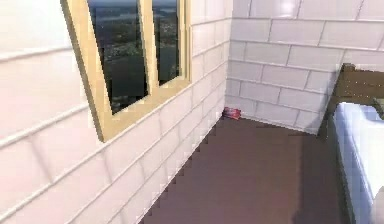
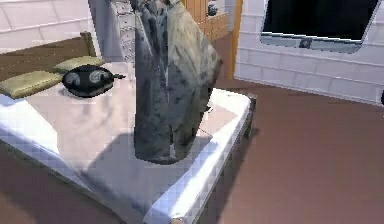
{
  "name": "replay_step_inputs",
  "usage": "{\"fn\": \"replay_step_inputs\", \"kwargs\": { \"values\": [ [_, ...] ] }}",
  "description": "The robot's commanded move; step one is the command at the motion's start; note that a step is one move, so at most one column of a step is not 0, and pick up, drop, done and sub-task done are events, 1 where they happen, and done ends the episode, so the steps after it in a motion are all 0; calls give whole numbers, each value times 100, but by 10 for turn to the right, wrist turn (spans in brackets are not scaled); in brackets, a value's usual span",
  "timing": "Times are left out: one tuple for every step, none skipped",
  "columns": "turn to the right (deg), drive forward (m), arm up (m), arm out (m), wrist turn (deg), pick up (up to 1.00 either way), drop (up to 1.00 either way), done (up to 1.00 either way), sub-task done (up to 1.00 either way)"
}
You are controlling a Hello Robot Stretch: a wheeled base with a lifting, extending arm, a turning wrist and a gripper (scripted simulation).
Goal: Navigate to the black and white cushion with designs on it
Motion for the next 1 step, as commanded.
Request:
{"fn": "replay_step_inputs", "kwargs": {
  "values": [
    [270,0,0,0,0,0,0,0,0]
  ]
}}
